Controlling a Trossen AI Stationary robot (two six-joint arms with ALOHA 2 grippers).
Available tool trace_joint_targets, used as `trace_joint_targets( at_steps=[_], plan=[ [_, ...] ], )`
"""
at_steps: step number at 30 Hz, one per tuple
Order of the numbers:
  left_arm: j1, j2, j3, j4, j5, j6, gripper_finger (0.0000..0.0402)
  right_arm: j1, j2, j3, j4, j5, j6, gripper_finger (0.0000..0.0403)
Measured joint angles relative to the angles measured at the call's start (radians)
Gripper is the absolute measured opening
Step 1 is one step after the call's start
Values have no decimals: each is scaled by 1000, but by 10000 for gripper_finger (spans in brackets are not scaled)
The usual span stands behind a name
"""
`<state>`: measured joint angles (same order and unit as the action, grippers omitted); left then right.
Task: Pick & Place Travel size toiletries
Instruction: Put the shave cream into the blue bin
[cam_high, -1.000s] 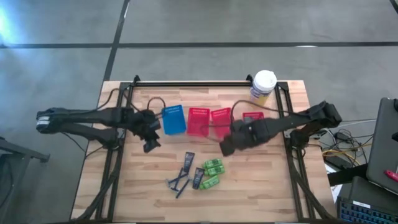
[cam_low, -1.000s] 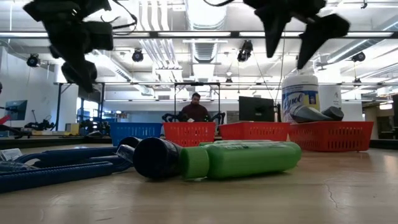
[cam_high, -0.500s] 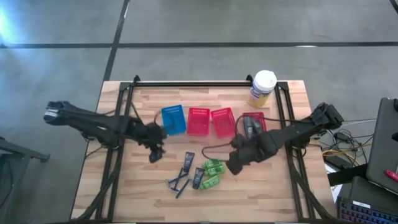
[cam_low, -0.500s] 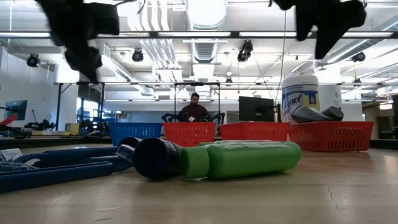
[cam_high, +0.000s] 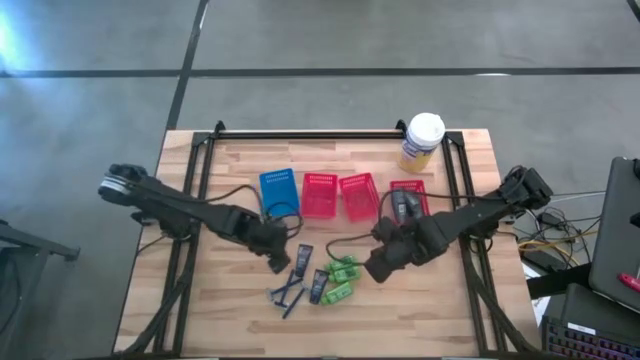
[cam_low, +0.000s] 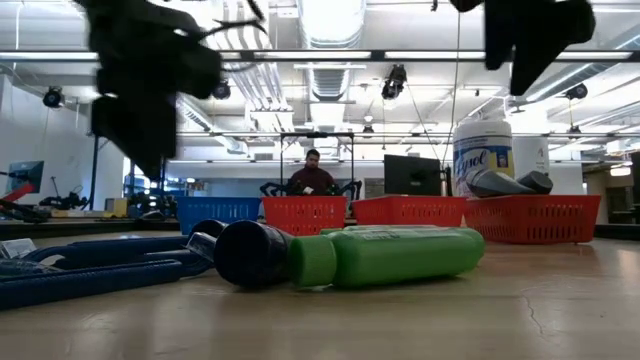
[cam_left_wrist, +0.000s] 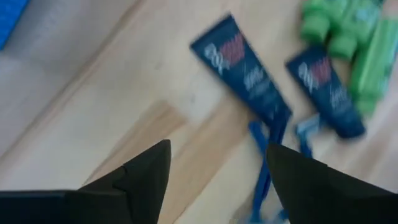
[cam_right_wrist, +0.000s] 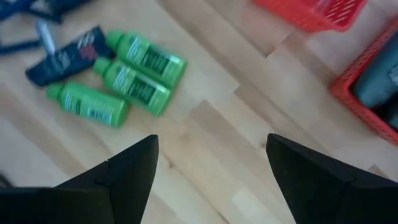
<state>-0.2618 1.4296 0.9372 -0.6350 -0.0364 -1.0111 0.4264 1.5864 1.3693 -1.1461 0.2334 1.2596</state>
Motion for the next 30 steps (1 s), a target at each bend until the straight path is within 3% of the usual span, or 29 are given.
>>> trace_joint_targets(
  at_steps=[7,14,17,30],
  plan=[
    [48,212,127,3,18,-11,266,-14,0,0,-18,-10,28,320],
    [57,340,195,-9,78,-11,266,3,0,-1,-63,-22,92,332],
    [58,365,219,-4,112,-10,266,10,0,-1,-69,-22,103,328],
    [36,344,247,92,80,-89,266,28,-1,-35,-79,-23,129,295]
  ],
)
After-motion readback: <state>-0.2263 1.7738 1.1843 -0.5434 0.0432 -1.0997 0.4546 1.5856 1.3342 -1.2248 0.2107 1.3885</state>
